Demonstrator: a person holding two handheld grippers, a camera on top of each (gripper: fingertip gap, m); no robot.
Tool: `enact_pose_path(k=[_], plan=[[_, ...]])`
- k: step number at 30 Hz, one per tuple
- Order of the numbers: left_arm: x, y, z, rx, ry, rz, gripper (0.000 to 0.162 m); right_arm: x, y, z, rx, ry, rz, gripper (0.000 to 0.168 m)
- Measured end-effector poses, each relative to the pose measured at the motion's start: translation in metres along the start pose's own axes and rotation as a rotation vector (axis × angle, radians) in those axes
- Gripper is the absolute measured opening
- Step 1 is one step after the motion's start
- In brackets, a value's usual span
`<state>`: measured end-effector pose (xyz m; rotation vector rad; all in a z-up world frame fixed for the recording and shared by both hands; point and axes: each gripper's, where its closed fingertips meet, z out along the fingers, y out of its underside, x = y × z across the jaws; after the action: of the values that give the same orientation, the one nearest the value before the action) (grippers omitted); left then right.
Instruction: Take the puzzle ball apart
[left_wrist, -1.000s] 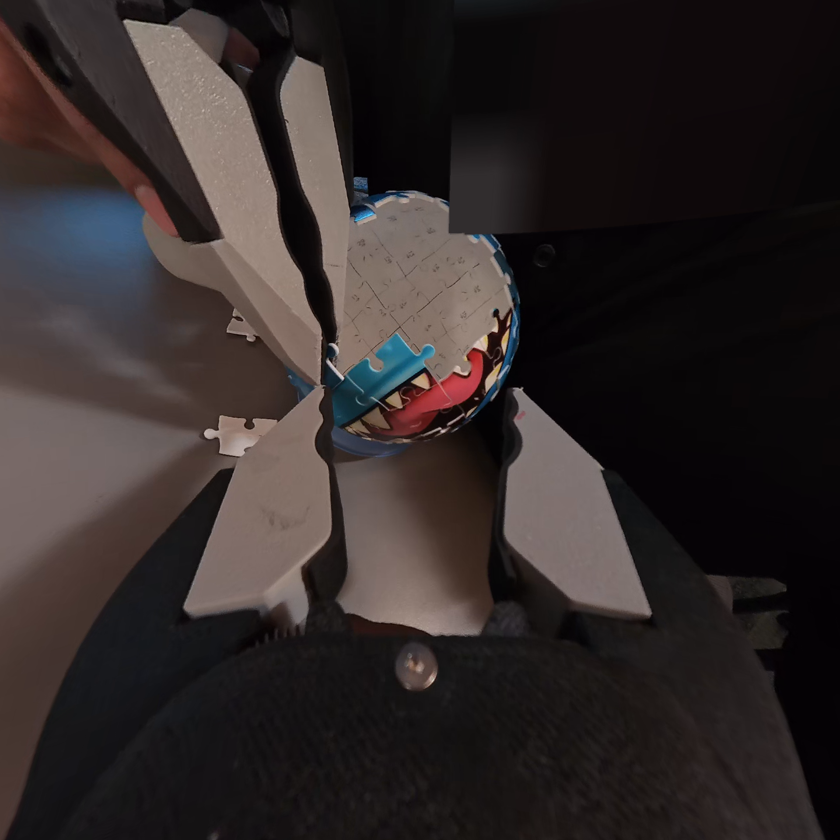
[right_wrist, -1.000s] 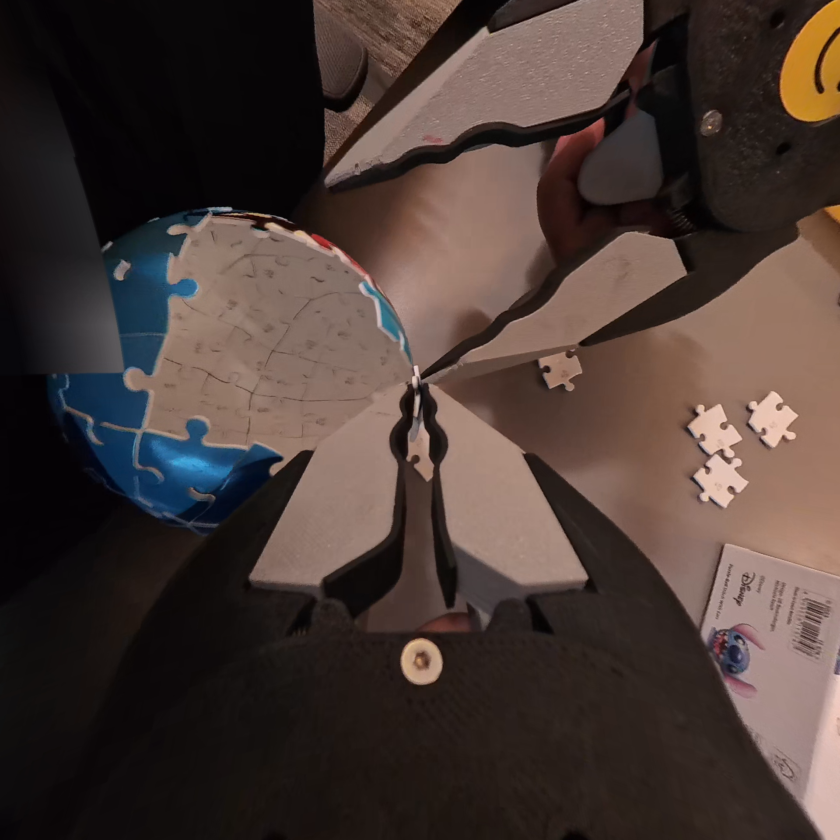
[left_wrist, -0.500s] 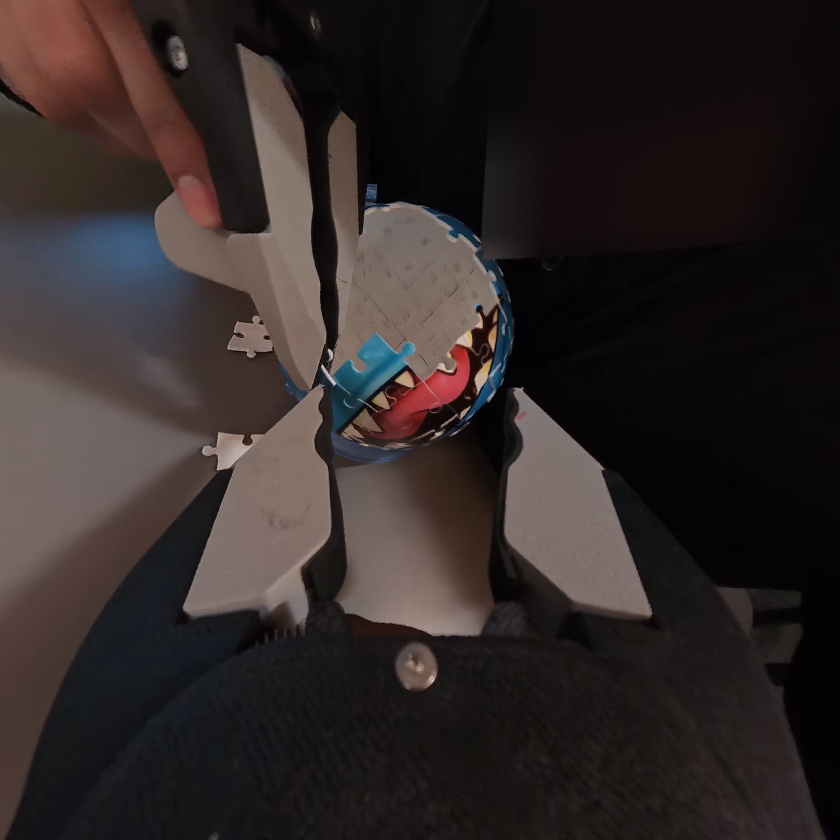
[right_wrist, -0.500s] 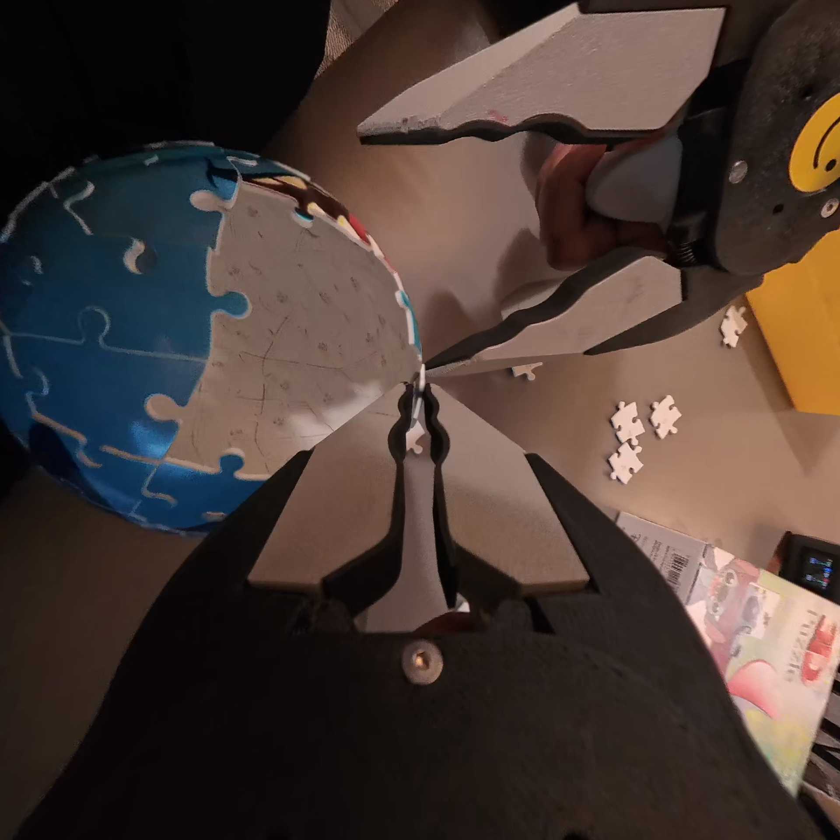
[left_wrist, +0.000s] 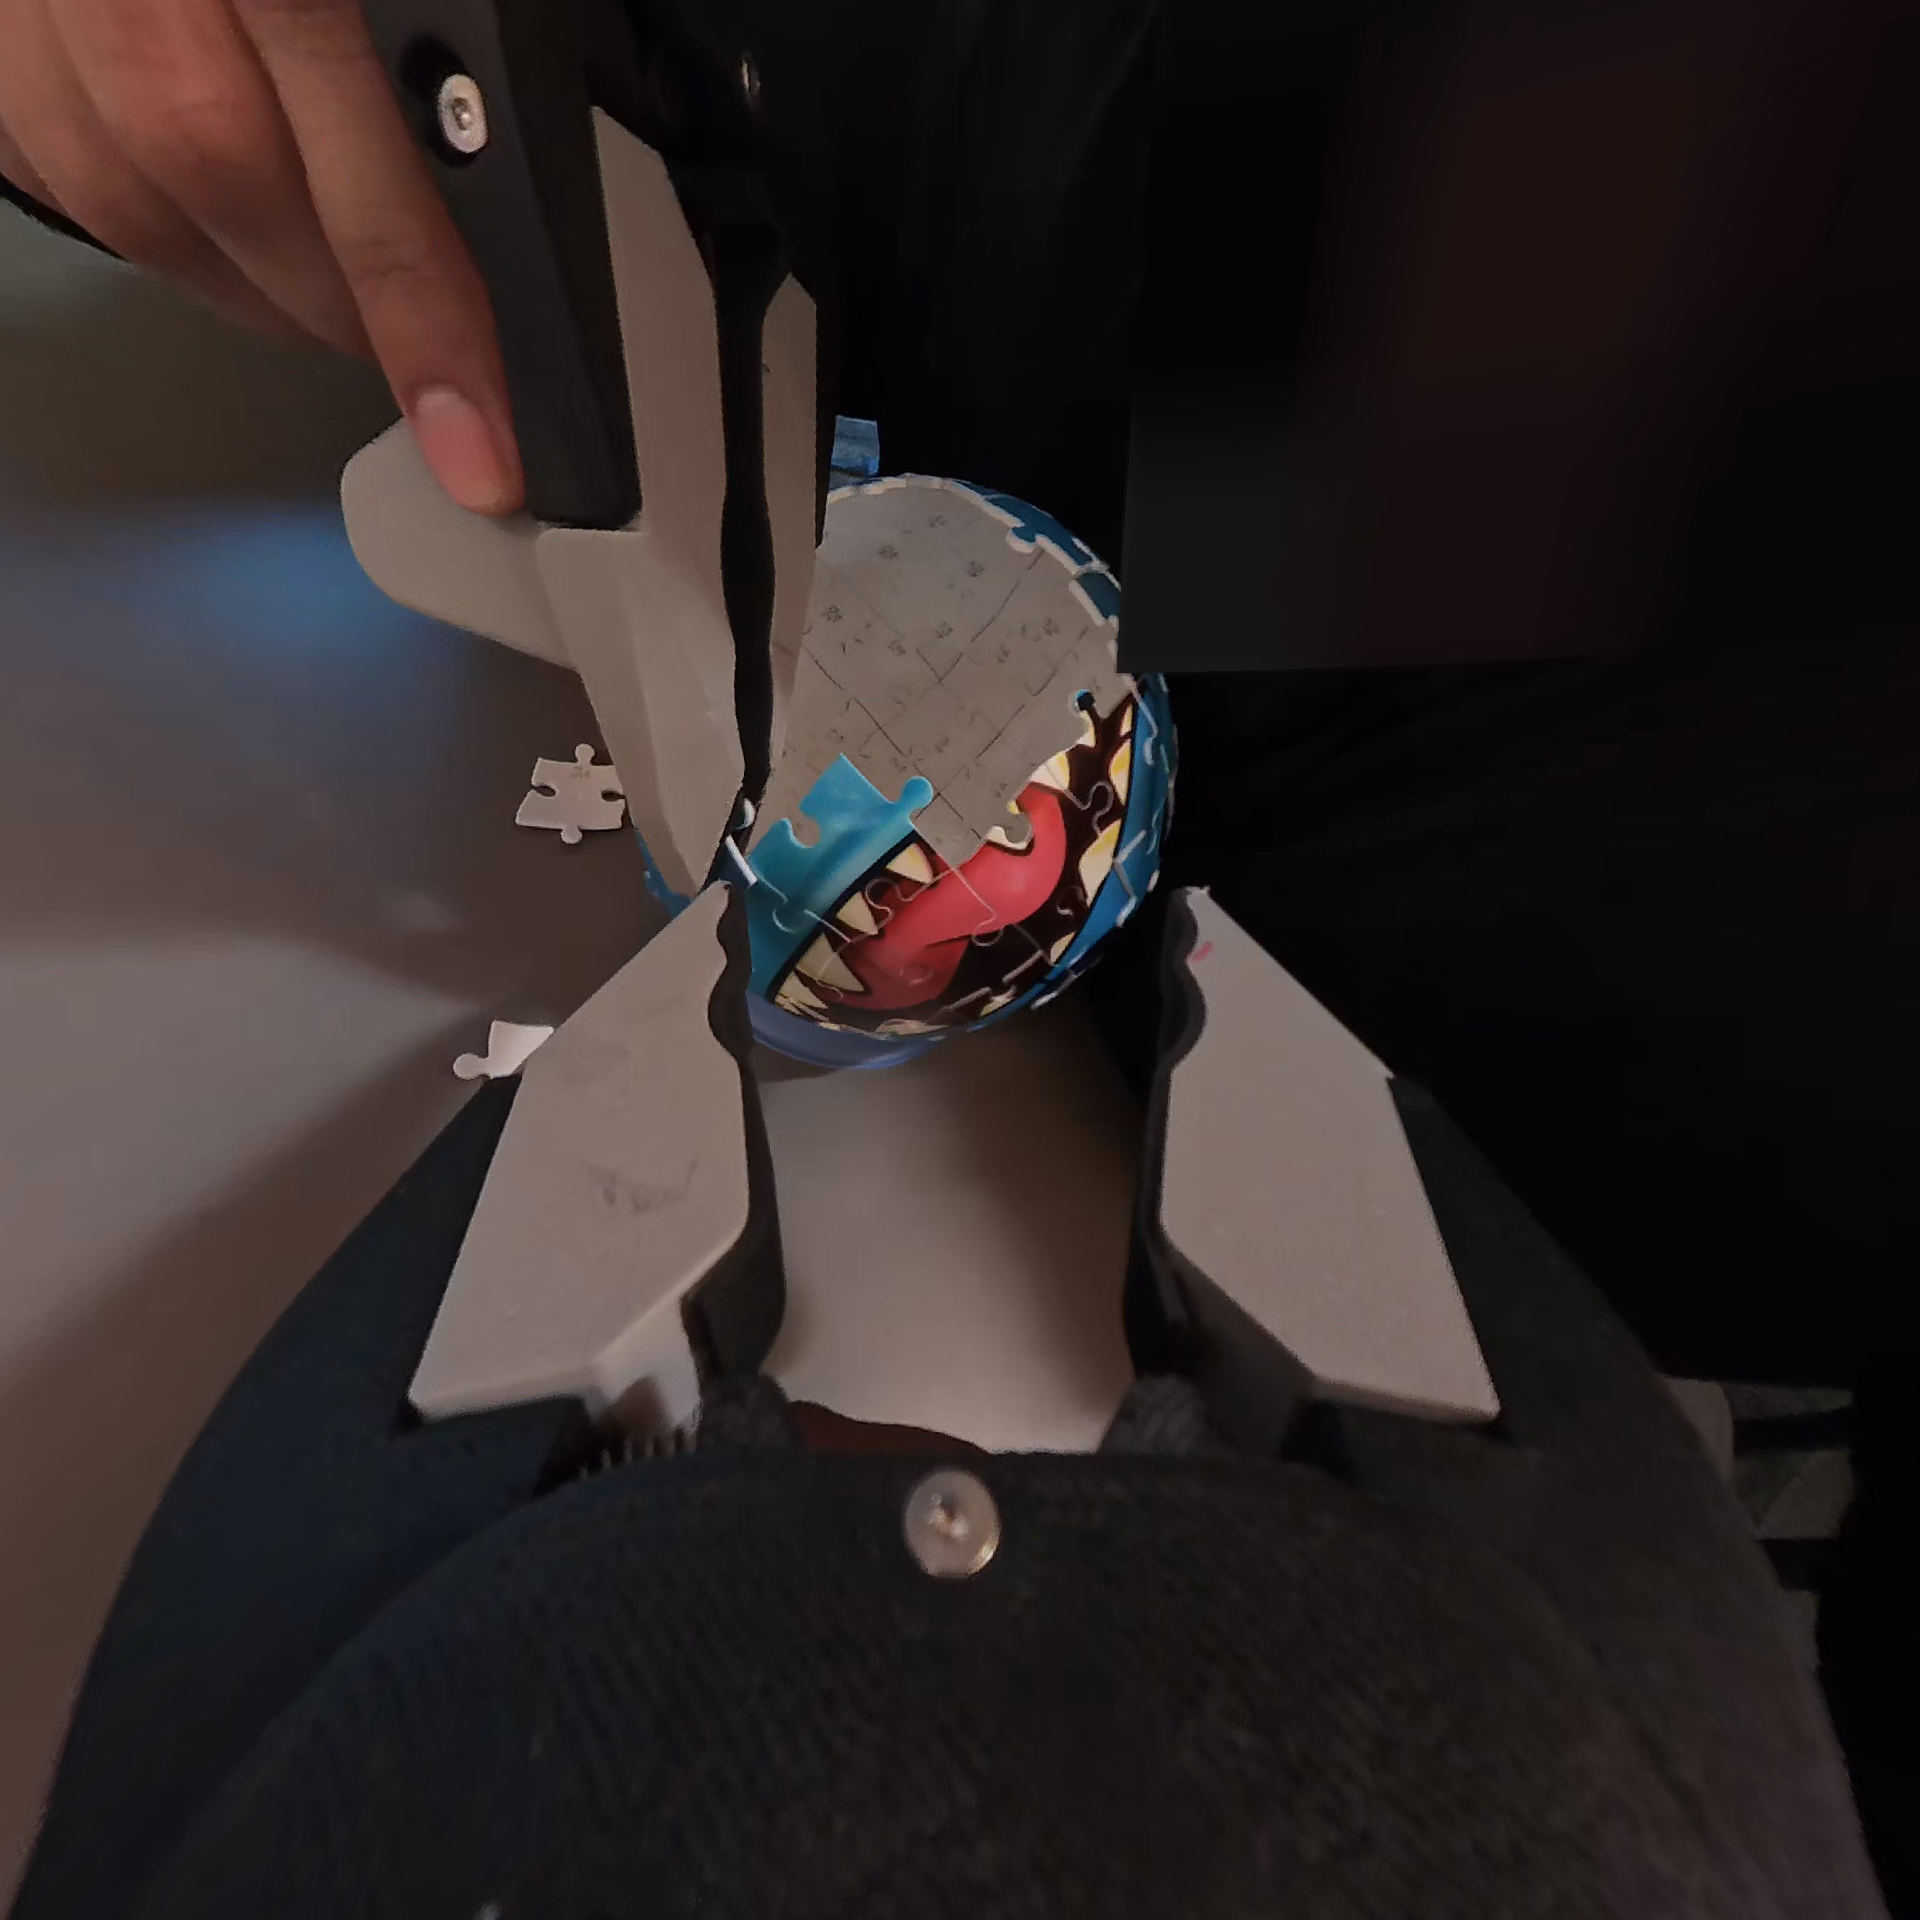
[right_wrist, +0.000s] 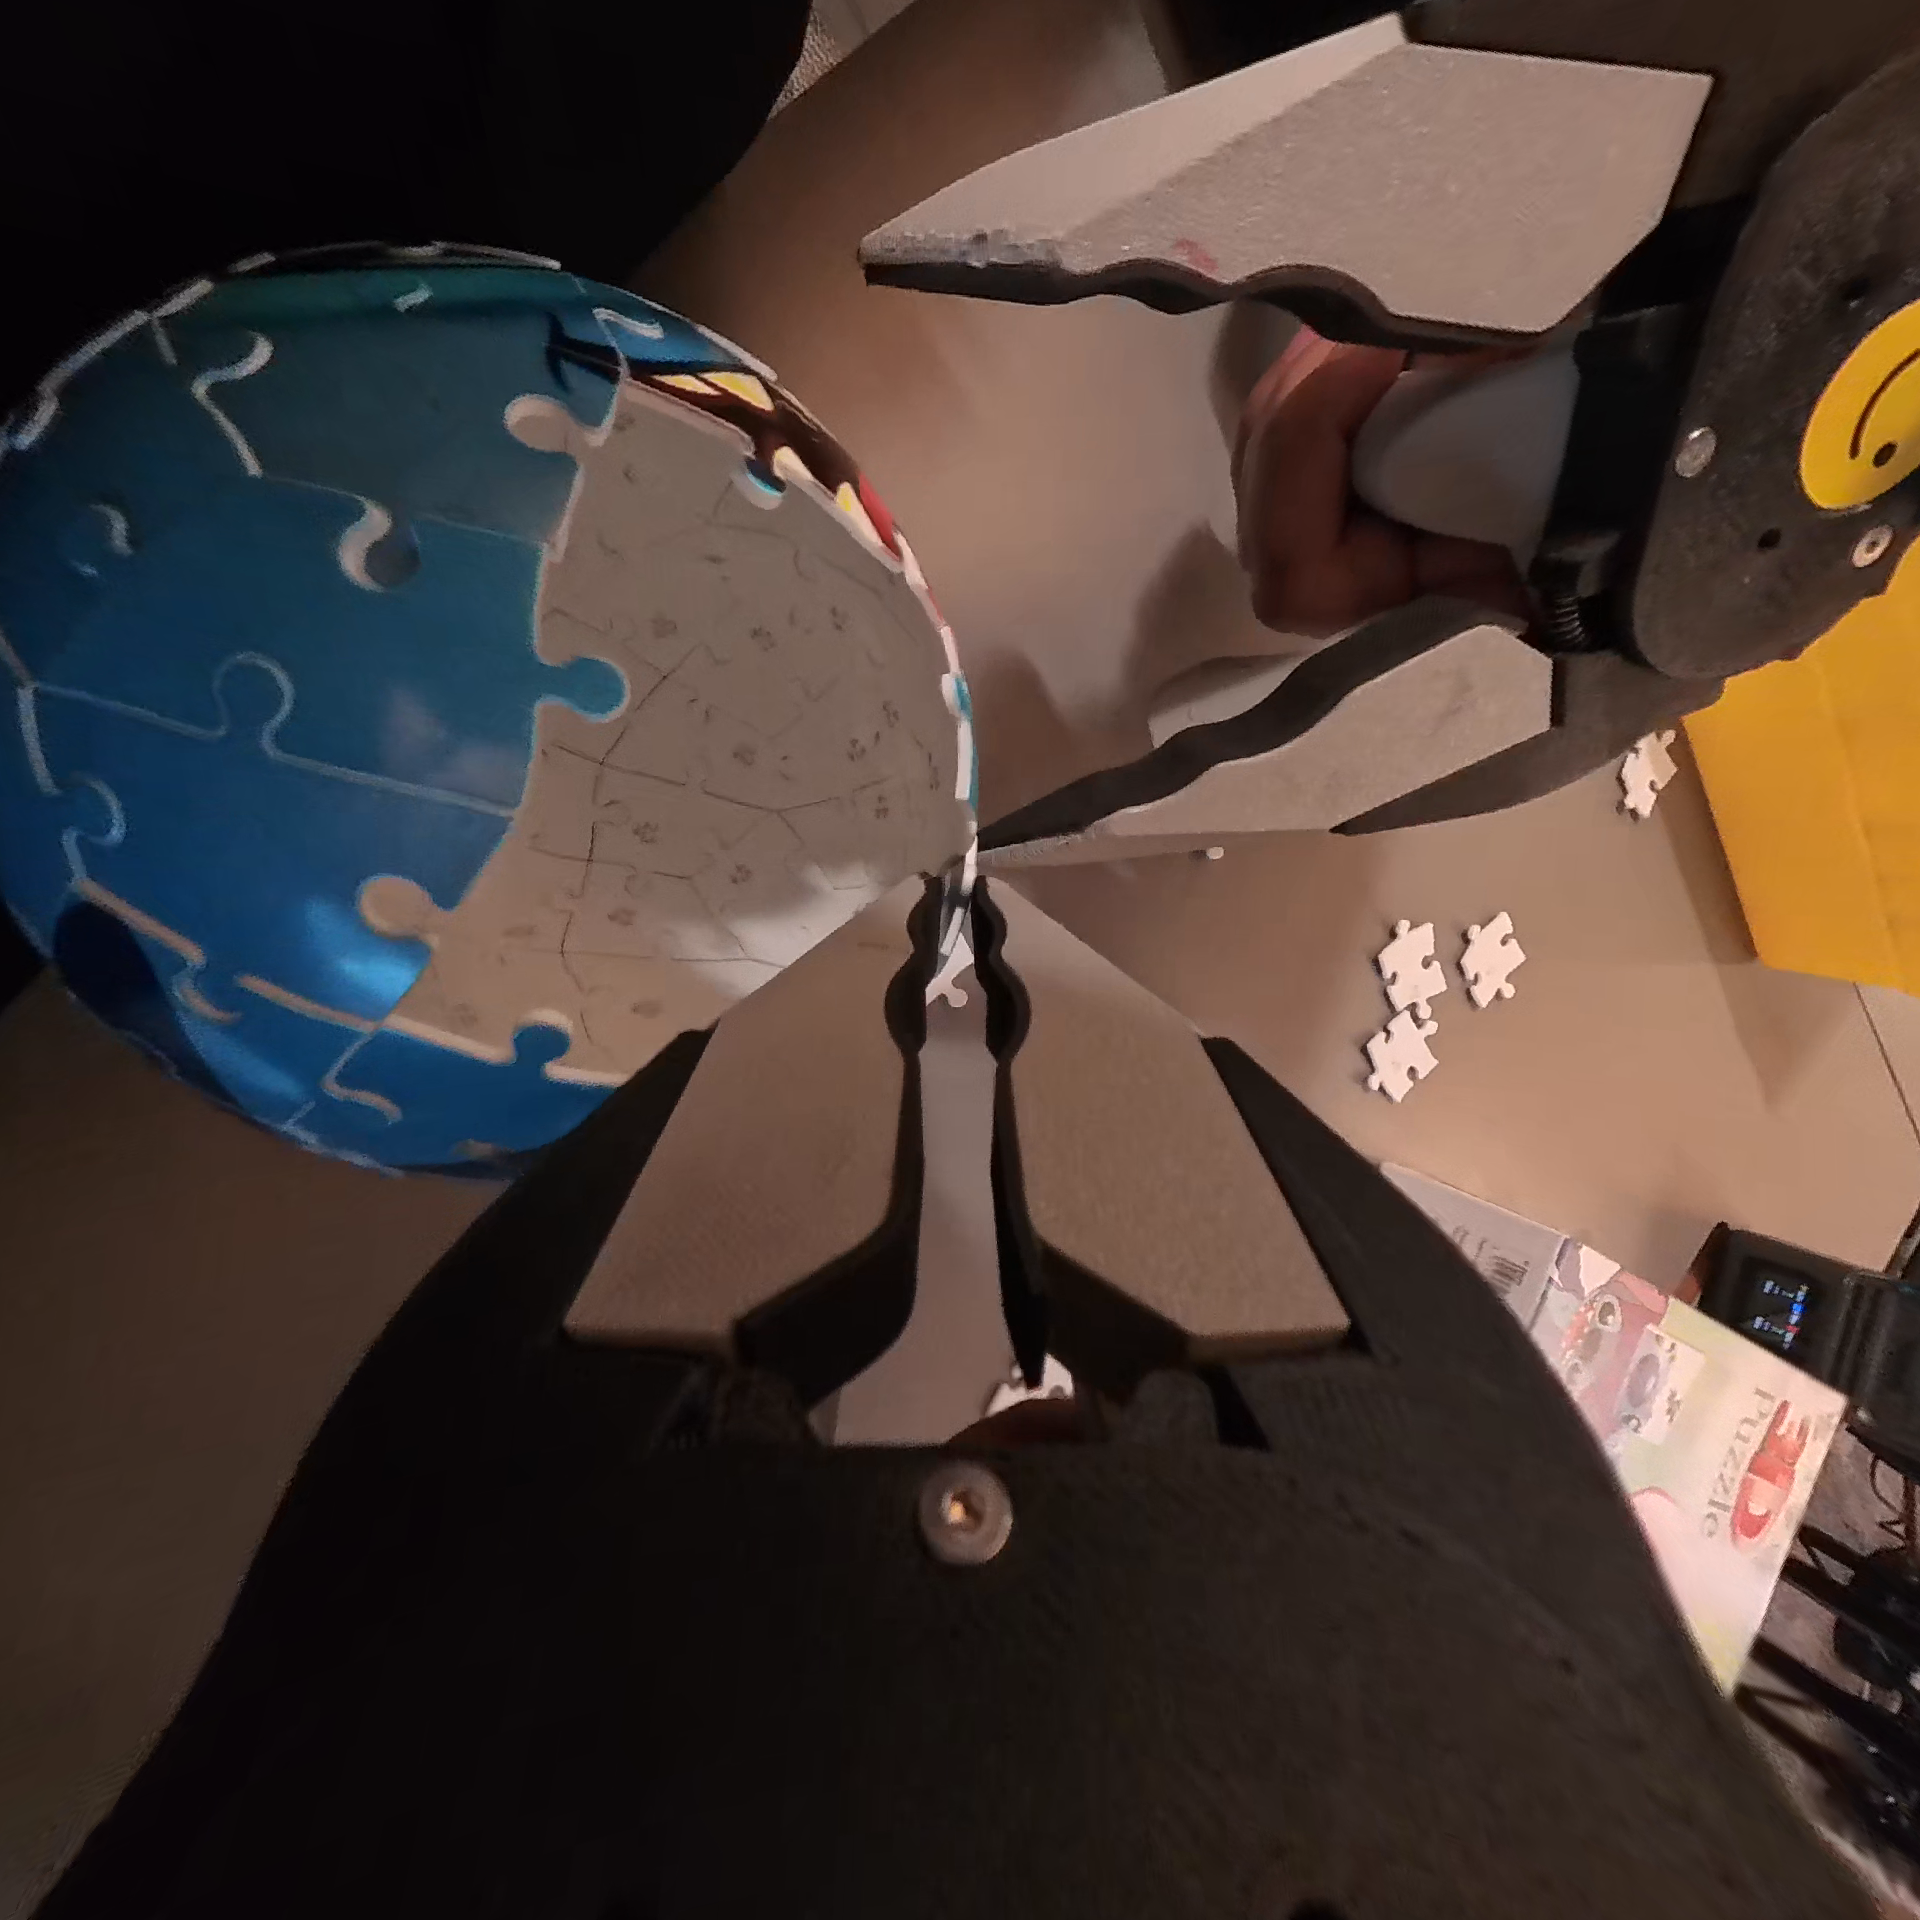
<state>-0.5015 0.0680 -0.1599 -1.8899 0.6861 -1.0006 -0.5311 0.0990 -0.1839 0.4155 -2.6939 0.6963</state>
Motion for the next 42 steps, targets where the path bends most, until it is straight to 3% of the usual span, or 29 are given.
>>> enact_pose_path(k=[10, 28, 42], plan=[[-0.01, -0.001, 0.0, 0.007, -0.006, -0.029, 0.074, 0.001, 0.001, -0.006, 0.075, 0.013, 0.01, 0.0], [-0.011, -0.008, 0.008, 0.018, 0.019, -0.037, 0.078, -0.001, 0.011, -0.011, 0.162, -0.147, 0.322, 0.006], [-0.021, -0.011, 0.002, 0.016, -0.041, -0.041, 0.076, 0.011, 0.014, -0.017, 0.242, -0.226, 0.559, 0.0]])
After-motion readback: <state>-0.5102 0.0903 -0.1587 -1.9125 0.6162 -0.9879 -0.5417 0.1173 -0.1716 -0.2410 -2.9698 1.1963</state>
